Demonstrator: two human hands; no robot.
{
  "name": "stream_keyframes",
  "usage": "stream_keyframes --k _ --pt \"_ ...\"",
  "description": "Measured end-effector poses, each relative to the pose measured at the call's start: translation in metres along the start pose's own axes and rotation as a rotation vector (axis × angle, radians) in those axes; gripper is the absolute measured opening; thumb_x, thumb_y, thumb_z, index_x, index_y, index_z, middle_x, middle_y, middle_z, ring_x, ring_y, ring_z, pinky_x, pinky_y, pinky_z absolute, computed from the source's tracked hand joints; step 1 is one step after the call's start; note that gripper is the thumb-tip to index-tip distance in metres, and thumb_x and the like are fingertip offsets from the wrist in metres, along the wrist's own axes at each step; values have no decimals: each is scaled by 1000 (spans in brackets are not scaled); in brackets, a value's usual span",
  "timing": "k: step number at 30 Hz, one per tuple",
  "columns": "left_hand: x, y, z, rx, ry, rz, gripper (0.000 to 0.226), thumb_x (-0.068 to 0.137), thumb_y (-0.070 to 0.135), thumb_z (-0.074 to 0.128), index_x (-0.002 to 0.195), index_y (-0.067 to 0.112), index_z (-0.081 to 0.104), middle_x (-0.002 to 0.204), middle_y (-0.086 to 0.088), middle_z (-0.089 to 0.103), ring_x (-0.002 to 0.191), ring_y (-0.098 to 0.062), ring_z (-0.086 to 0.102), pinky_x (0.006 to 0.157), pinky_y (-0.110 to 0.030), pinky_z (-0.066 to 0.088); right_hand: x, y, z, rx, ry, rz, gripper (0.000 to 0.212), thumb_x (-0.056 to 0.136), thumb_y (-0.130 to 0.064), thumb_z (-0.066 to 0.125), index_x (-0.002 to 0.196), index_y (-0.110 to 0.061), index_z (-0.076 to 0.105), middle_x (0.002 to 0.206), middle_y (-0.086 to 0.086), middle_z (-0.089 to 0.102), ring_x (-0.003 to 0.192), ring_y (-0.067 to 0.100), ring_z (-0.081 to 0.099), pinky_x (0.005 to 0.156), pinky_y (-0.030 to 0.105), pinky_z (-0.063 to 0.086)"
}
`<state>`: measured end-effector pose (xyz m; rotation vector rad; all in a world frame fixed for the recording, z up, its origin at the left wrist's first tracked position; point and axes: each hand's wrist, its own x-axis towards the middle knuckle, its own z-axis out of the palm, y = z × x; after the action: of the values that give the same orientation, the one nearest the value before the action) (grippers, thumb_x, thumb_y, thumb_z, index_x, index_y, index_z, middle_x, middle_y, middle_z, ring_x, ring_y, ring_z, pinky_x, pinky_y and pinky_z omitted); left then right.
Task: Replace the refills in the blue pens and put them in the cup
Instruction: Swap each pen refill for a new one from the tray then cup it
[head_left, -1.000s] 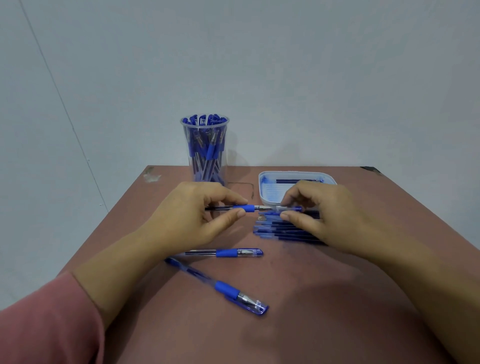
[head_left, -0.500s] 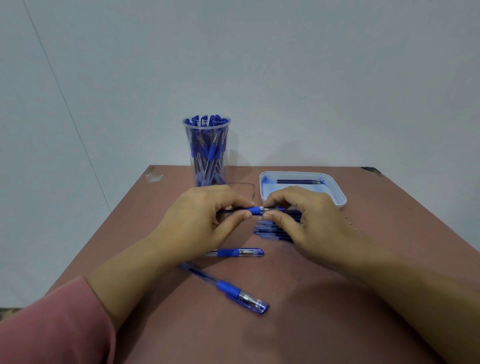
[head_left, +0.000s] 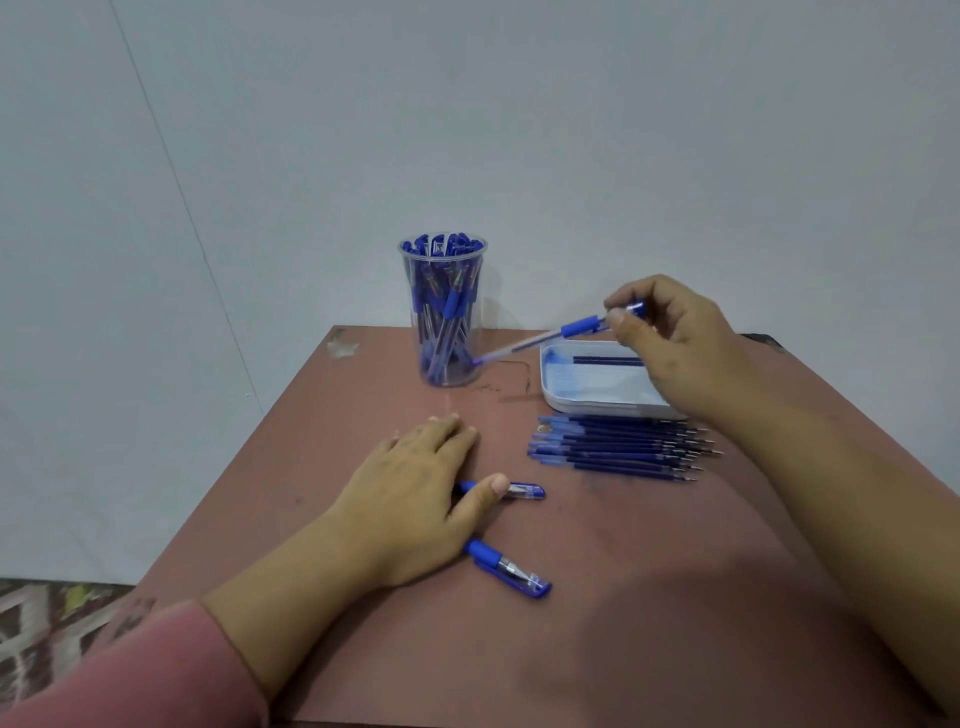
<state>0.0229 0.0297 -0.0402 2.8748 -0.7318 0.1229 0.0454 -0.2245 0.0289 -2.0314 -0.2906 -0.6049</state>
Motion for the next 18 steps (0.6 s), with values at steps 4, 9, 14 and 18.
stream_keyframes --k 4,9,14,18 --pt "2 0 6 -24 -14 -5 96 73 74 -5 153 28 23 161 8 18 147 -8 13 121 -35 11 27 -12 4 72 99 -31 10 94 -15 58 94 -25 59 82 -8 56 78 11 52 86 35 49" --pt "2 0 6 -25 -18 -8 96 72 73 -6 154 29 21 161 9 16 148 -7 11 121 -32 9 64 -27 16 98 234 -118 9 94 -16 57 103 -17 57 85 -12 53 71 -6 50 74 13 44" --pt "2 -1 7 -19 -18 4 96 73 73 -7 154 30 19 161 10 15 148 -7 10 121 -33 8 89 -36 36 114 278 -169 23 92 -12 58 104 -17 39 80 -4 51 62 -4 50 66 11 43" --pt "2 -2 8 -15 -14 6 95 74 72 -7 155 29 17 161 10 13 148 -6 9 120 -32 6 103 -41 59 98 262 -197 22 90 -11 59 99 -16 40 77 -4 57 60 -4 52 63 10 44"
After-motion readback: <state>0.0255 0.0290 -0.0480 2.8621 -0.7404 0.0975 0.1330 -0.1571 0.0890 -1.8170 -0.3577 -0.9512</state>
